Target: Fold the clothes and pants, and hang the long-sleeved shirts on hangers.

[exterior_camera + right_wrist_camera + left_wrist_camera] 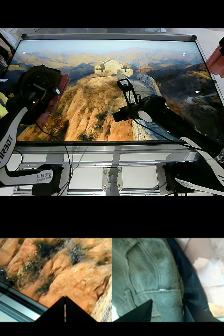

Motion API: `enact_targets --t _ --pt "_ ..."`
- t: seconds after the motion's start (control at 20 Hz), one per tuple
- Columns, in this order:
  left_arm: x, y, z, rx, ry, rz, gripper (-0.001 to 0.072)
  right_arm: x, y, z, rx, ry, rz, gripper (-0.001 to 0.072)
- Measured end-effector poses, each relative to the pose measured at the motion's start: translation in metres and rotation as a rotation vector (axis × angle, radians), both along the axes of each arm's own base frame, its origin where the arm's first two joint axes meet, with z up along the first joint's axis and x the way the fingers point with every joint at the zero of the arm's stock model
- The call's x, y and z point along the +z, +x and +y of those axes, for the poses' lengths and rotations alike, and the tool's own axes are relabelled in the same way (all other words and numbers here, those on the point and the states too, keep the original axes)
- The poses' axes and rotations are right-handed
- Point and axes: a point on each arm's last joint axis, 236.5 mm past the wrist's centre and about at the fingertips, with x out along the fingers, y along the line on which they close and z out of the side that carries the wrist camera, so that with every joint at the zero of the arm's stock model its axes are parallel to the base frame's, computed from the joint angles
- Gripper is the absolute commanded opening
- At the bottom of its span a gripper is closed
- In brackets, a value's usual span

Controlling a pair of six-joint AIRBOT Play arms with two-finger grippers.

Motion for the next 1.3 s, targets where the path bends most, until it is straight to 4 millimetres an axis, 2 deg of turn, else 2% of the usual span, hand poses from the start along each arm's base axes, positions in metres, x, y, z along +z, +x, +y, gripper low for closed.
enact_targets --t 0.2,0.25,0.5,0.6,0.75,0.85,0.95,1.05,1.2,1.3 --pt "0.001 0.01 -0.012 -0.047 0.0 -0.019 0.0398 0.0 0.0 0.0 0.0 0.001 -0.001 0.0025" --pt "0.001 0.011 -0.013 -0.054 0.0 -0.022 0.0351 0.0 0.0 0.0 0.0 0.001 0.0 0.0025" --pt "0.001 0.014 -0.016 -0.067 0.0 -0.029 0.0328 0.0 0.0 0.0 0.0 0.001 0.0 0.0025" --pt "0.001 0.014 -0.013 -0.062 0.0 -0.029 0.006 0.0 0.0 0.0 0.0 0.001 0.0 0.0025" --pt "0.005 0.015 -0.008 -0.065 0.018 -0.034 0.0061 0.0 0.0 0.0 0.0 0.001 -0.001 0.0025" --pt "0.02 0.022 -0.009 -0.068 0.031 -0.07 0.0061 0.0 0.0 0.0 0.001 0.001 -0.001 0.0025" --pt "0.049 0.038 -0.022 -0.071 0.013 -0.164 0.006 -0.001 -0.001 -0.002 0.011 -0.012 0.0 0.0025" --pt "0.092 0.06 -0.046 -0.075 -0.042 -0.303 0.006 0.0 -0.003 -0.007 0.048 -0.054 -0.001 0.0025" --pt "0.185 0.094 -0.104 -0.118 -0.184 -0.561 0.006 0.008 -0.009 -0.026 0.122 -0.164 0.017 0.0025" --pt "0.252 0.102 -0.155 -0.175 -0.322 -0.711 0.006 0.021 -0.013 -0.043 0.172 -0.232 0.026 0.0025"
